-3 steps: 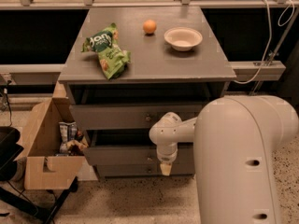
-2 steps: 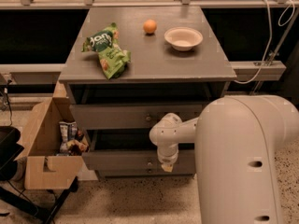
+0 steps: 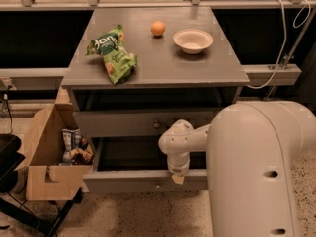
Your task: Open middle drawer
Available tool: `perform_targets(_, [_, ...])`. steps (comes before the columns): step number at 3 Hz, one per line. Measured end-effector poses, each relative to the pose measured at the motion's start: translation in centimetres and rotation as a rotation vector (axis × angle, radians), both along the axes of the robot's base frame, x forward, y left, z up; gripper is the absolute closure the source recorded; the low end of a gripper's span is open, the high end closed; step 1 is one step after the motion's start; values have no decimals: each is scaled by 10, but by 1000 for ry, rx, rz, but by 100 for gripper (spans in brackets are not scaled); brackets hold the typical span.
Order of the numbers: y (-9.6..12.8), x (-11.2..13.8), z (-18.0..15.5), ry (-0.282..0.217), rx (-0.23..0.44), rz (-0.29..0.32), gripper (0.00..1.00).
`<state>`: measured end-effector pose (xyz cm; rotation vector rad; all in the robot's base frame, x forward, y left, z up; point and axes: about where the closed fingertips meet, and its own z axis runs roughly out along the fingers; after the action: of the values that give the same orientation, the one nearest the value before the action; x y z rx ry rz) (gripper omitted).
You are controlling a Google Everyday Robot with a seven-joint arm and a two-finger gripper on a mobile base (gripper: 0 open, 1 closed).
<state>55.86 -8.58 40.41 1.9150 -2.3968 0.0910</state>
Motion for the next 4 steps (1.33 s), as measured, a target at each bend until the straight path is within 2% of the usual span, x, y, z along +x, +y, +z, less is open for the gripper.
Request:
perform_targets(3, [-1, -3, -3, 7, -2, 0, 8])
perform_targets(4, [-2, -3, -4, 9, -3, 0, 0])
